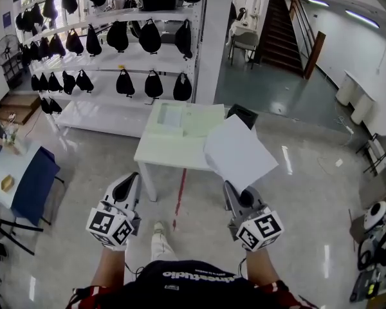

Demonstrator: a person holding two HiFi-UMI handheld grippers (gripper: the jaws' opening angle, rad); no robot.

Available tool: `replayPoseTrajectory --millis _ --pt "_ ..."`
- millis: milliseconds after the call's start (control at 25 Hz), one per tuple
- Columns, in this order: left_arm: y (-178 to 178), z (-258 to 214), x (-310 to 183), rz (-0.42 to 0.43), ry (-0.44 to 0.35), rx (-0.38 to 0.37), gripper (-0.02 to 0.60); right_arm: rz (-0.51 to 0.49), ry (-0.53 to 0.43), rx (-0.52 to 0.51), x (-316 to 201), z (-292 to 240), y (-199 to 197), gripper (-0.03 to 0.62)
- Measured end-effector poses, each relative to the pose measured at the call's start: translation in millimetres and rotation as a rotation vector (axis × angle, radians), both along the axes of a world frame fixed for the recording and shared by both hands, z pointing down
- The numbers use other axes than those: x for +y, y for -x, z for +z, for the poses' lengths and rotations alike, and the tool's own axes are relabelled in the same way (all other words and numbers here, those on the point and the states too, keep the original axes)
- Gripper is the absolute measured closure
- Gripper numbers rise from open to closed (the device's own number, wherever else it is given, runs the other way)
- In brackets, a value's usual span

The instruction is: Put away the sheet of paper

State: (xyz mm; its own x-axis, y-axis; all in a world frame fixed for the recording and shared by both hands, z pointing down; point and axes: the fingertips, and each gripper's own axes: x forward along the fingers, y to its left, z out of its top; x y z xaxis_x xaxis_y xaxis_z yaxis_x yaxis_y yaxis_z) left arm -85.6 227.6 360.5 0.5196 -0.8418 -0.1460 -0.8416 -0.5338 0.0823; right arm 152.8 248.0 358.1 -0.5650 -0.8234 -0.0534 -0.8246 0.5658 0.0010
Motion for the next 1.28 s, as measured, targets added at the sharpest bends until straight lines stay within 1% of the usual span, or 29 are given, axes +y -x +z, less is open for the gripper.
replayPoseTrajectory --millis 200,600,1080,1280 --pt "-2 -1 -2 -0.004 0.002 0.002 0.578 -0.020 0.010 -0.007 -5 1 0 0.591" --pt "7 -5 -11 -0.019 -0.004 0.006 0.578 -0.036 0.021 -0.008 -19 0 7 0.591" --pt "3 -5 -51 0.002 -0.010 0.022 0.578 -0.034 0.020 -0.004 -55 -3 8 0.591" --pt "8 -4 -69 -0.009 -0.001 0.031 0.578 -0.043 0.029 -0.005 -75 -4 11 0.591"
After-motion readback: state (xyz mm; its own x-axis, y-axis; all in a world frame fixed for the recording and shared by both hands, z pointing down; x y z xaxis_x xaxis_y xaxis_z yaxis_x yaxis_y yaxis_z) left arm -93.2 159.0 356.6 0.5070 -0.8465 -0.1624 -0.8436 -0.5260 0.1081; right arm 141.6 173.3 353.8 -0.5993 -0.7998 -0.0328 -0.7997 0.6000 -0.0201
